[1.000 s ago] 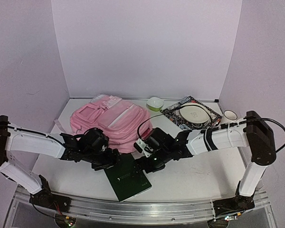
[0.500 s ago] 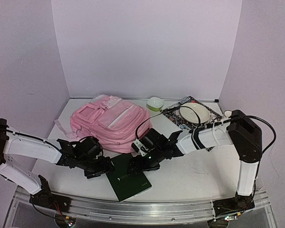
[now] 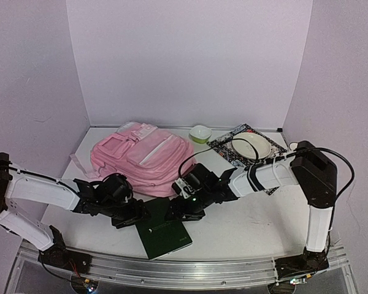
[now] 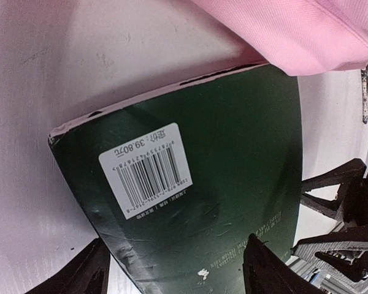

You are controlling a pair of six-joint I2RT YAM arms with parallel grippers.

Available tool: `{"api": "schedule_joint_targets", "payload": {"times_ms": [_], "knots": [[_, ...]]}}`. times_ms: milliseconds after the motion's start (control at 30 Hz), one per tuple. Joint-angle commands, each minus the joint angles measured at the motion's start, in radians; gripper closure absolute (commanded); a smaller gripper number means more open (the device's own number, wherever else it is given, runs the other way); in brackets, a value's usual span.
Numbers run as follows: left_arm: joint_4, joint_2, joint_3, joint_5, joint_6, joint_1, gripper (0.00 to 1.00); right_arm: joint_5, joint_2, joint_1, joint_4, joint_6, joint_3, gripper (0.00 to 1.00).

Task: Pack the student bag
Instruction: Pick up the book from the center of the board.

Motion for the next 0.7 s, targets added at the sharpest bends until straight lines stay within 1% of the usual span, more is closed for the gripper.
{"api": "schedule_joint_targets", "payload": {"times_ms": [0, 267, 333, 433, 533, 600, 667], "knots": [[0.163, -0.094, 0.053, 0.072, -0.017, -0.013, 0.26, -0.151, -0.129, 0.034, 0.172, 0.043, 0.011, 0.38], [0.164, -0.129, 0.037, 0.060, -0.024, -0.013, 0.27, -0.108, -0.179, 0.027, 0.195, 0.064, -0.044, 0.53], [0.163, -0.132, 0.024, 0.059, -0.032, -0.013, 0.27, -0.105, -0.177, 0.026, 0.212, 0.074, -0.061, 0.56], [0.163, -0.139, 0.009, 0.057, -0.039, -0.013, 0.28, -0.102, -0.173, 0.025, 0.233, 0.087, -0.092, 0.60], [0.163, -0.140, -0.010, 0.056, -0.043, -0.013, 0.28, -0.087, -0.171, 0.025, 0.247, 0.097, -0.125, 0.66], [0.164, -0.132, -0.022, 0.054, -0.045, -0.013, 0.28, -0.080, -0.164, 0.022, 0.261, 0.107, -0.143, 0.72], [0.164, -0.120, -0.028, 0.051, -0.045, -0.014, 0.28, -0.079, -0.154, 0.022, 0.280, 0.121, -0.154, 0.74]]}}
